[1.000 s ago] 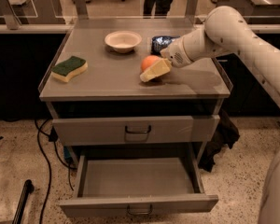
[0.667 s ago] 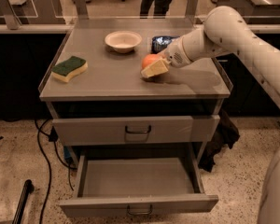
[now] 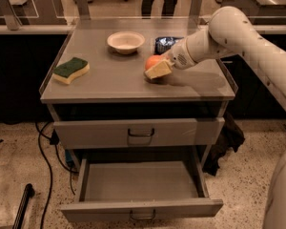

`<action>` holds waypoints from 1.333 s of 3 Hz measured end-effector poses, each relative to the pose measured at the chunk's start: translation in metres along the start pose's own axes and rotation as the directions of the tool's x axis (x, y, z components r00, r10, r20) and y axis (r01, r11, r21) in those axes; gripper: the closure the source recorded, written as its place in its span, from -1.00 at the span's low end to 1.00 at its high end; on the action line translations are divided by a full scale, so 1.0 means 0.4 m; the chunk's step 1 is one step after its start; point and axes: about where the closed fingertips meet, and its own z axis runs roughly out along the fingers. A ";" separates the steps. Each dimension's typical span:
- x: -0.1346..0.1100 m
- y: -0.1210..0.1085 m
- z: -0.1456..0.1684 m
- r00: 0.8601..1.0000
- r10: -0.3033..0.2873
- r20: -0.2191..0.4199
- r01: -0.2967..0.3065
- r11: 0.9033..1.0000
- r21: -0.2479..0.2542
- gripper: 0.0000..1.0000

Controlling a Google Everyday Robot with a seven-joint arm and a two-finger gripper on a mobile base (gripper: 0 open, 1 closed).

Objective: Place orange into middle drawer

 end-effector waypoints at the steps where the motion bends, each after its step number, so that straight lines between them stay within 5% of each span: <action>1: -0.001 0.002 0.000 1.000 -0.002 0.000 0.002 1.000 -0.002 1.00; 3: -0.052 0.095 -0.098 0.997 -0.075 0.032 0.076 0.996 -0.044 1.00; 4: -0.043 0.213 -0.198 0.996 -0.084 0.032 0.087 0.992 -0.092 1.00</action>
Offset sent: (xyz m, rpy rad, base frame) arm -0.0307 0.0022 0.0419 0.0055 -0.0432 0.0697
